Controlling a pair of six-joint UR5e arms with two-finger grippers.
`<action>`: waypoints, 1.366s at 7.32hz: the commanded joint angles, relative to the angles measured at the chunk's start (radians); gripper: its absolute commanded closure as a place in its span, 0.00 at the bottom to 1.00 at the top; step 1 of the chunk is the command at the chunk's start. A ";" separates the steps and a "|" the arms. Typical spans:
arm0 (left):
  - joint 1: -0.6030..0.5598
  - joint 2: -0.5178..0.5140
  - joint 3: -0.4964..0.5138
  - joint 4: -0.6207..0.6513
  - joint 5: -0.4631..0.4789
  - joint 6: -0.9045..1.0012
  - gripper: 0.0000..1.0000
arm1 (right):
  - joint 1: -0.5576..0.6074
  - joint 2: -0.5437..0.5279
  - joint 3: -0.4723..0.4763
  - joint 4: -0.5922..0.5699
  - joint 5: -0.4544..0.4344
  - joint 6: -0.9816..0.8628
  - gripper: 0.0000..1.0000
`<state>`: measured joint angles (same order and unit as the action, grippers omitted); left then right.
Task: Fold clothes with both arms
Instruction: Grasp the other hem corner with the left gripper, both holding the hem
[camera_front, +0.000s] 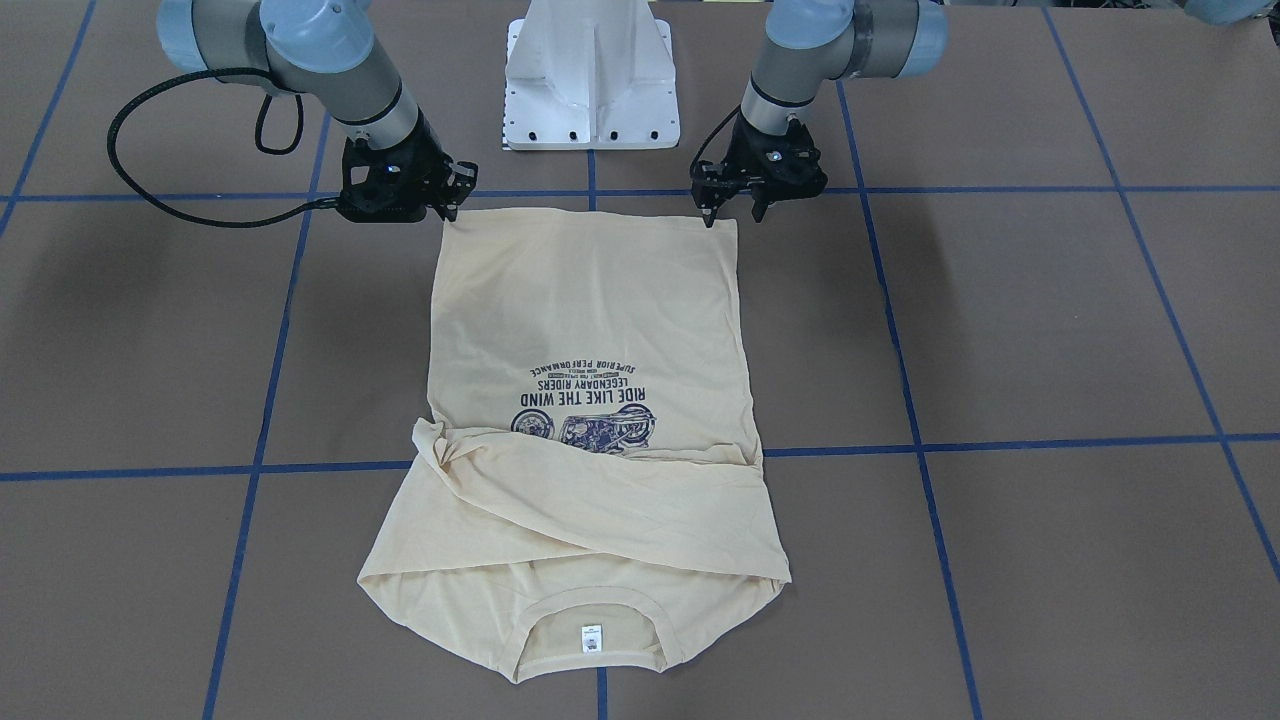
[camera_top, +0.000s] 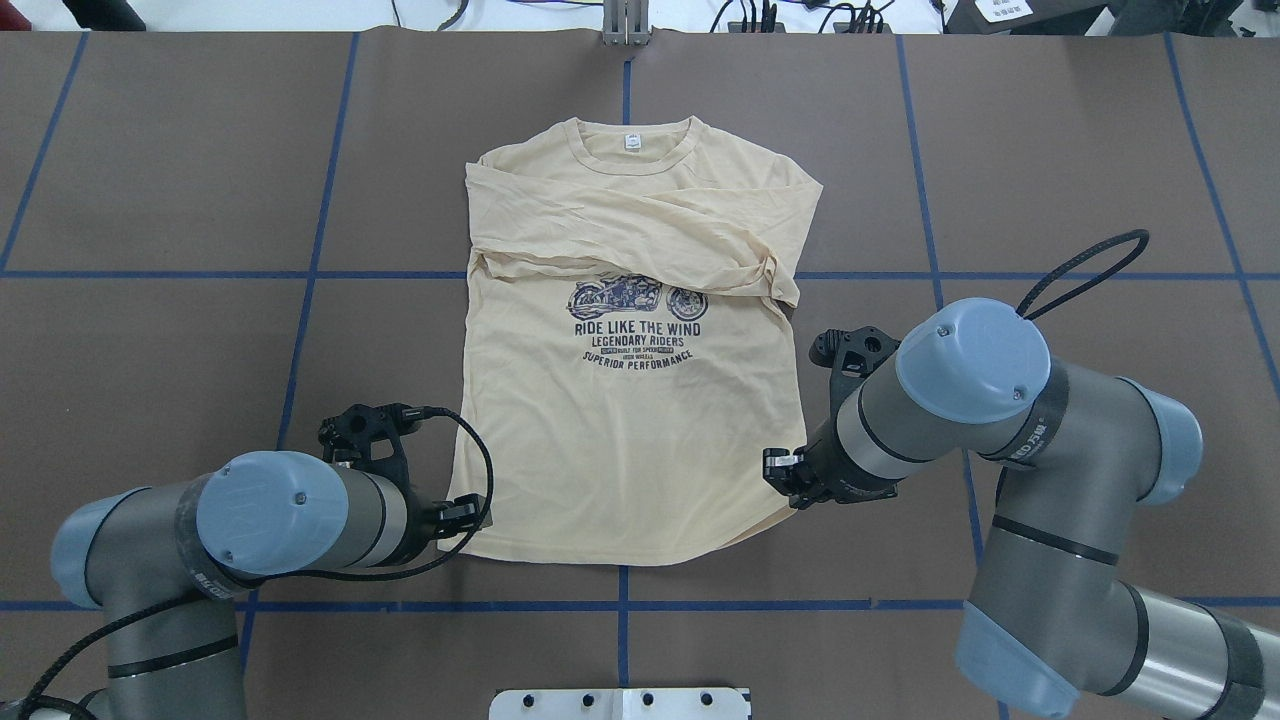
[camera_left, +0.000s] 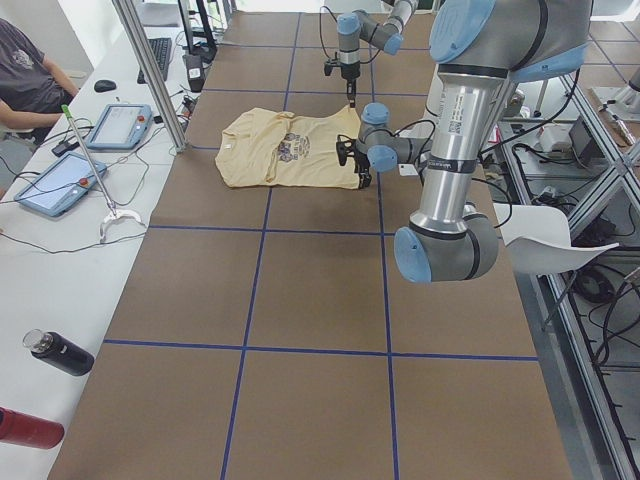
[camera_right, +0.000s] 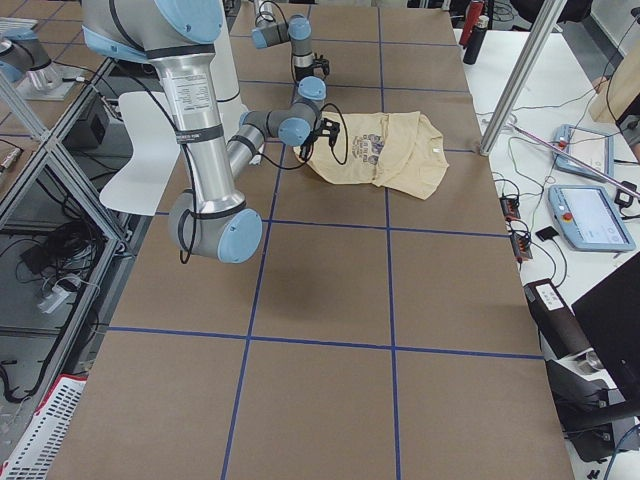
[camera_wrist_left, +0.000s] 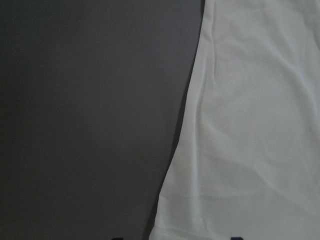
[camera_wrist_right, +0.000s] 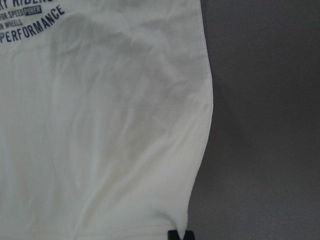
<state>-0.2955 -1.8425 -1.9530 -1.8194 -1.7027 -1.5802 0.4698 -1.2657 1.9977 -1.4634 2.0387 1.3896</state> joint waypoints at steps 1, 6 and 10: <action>0.006 -0.006 0.017 0.000 0.000 0.002 0.23 | 0.004 0.002 0.000 0.000 0.001 0.000 1.00; 0.006 -0.009 0.017 0.002 0.000 0.002 0.36 | 0.009 0.009 0.010 0.000 0.001 0.000 1.00; 0.015 -0.023 0.023 0.040 0.000 0.002 0.36 | 0.009 0.009 0.010 0.000 0.001 0.000 1.00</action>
<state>-0.2817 -1.8552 -1.9303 -1.8010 -1.7027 -1.5786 0.4786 -1.2561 2.0079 -1.4634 2.0402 1.3898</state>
